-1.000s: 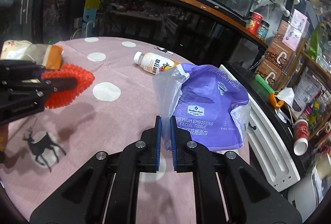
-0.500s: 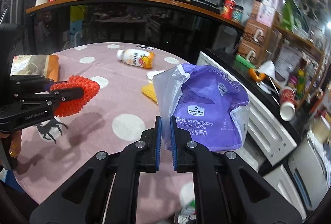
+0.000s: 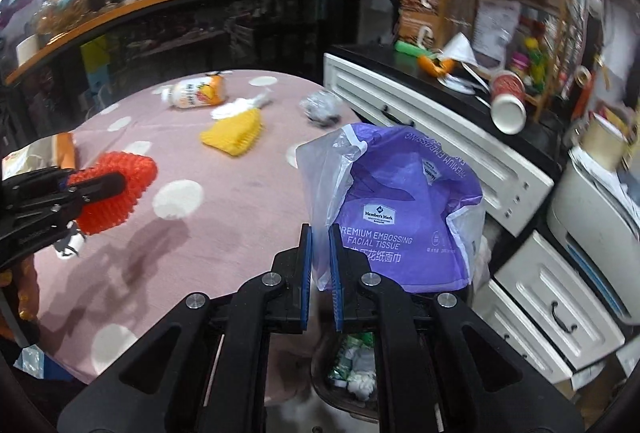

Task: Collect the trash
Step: 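Carry the purple tissue package into the bin with the right tool while the left tool carries the orange net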

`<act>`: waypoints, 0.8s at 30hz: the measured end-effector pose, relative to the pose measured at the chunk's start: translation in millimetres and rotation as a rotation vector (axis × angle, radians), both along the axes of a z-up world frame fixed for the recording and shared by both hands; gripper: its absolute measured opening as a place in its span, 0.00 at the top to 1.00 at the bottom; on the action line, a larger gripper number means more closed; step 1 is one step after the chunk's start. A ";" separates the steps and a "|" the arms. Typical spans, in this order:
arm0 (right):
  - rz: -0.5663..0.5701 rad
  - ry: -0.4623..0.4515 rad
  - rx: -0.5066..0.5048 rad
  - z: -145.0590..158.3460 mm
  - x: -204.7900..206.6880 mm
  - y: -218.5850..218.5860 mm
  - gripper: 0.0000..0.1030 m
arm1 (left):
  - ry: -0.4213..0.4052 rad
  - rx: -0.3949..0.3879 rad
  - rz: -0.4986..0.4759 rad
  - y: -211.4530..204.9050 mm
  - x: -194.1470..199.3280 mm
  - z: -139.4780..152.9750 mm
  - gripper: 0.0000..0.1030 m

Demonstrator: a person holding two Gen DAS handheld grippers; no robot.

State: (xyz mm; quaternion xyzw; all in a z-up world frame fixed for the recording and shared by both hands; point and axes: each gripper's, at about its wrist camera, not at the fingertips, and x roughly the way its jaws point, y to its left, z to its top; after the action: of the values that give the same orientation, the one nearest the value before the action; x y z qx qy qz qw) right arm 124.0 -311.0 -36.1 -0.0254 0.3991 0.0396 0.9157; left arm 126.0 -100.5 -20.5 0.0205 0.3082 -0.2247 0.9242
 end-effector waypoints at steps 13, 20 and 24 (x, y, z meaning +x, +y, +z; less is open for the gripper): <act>-0.152 0.159 0.104 -60.2 5.7 -70.1 0.91 | 0.013 0.003 -0.094 -46.7 -2.8 -0.1 0.78; -0.204 0.267 0.229 -104.1 15.9 -96.9 0.91 | 0.027 0.024 -0.162 -78.0 -6.3 -6.3 0.78; -0.227 0.329 0.249 -130.9 16.3 -101.1 0.91 | 0.039 0.032 -0.201 -96.5 -8.5 -9.4 0.78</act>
State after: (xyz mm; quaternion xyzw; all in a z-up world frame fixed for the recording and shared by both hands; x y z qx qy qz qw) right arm 140.2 -412.2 -167.1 0.1396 0.5351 -0.0108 0.8331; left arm 117.6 -197.0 -29.9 0.0616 0.3263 -0.3116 0.8903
